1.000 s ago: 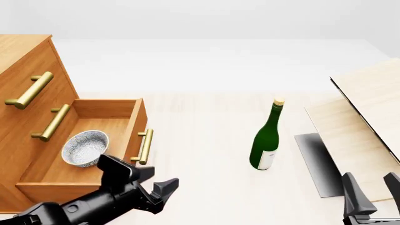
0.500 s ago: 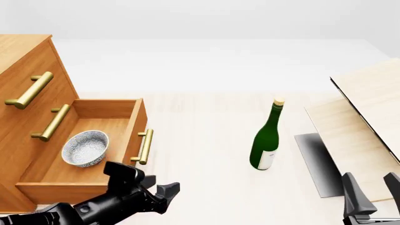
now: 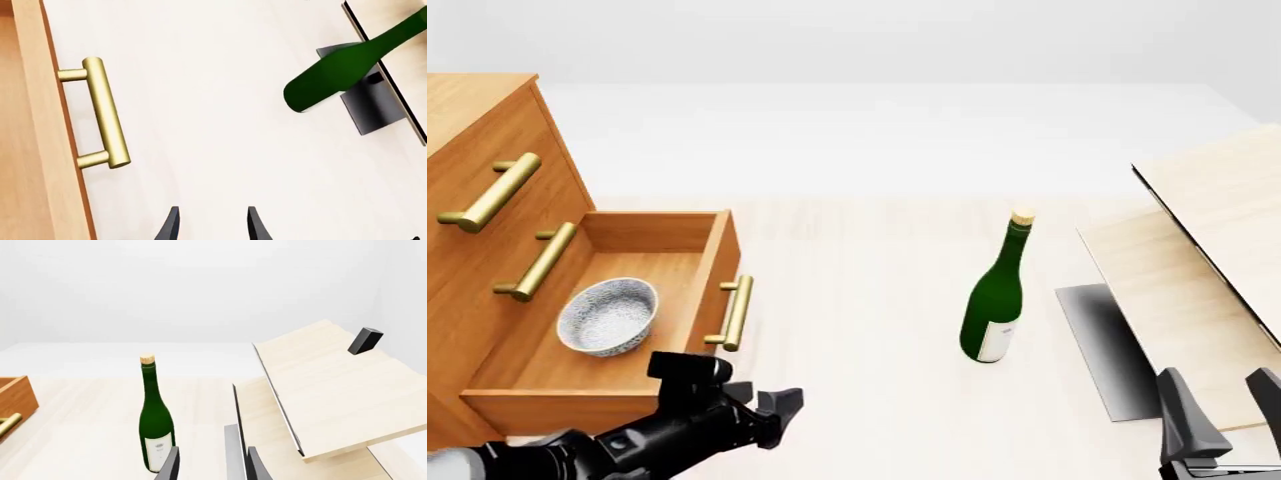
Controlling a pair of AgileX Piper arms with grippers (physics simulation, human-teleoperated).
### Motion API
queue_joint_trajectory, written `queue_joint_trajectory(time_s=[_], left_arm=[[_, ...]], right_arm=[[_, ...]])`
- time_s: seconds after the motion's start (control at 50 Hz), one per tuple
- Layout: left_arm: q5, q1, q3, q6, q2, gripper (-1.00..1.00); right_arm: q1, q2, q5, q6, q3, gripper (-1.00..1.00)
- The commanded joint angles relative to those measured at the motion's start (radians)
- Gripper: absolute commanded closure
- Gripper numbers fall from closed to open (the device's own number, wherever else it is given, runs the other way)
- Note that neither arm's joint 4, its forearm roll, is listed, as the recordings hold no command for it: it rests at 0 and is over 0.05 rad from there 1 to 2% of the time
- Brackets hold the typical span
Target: Put the bowl in the bottom drawer of the cabinet and close it.
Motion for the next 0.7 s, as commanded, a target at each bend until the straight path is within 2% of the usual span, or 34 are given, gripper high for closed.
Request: queue_joint_trajectory(time_s=[0.02, 0.32, 0.7], left_arm=[[-0.029, 0.034, 0.006, -0.036, 0.047, -1.00], [-0.048, 0.094, 0.010, -0.056, 0.081, -1.00], [-0.015, 0.224, 0.016, 0.008, 0.048, -1.00]], right_arm=[[0.000, 0.000, 0.000, 0.000, 0.000, -1.00], [0.000, 0.000, 0.000, 0.000, 0.000, -1.00], [0.000, 0.000, 0.000, 0.000, 0.000, -1.00]])
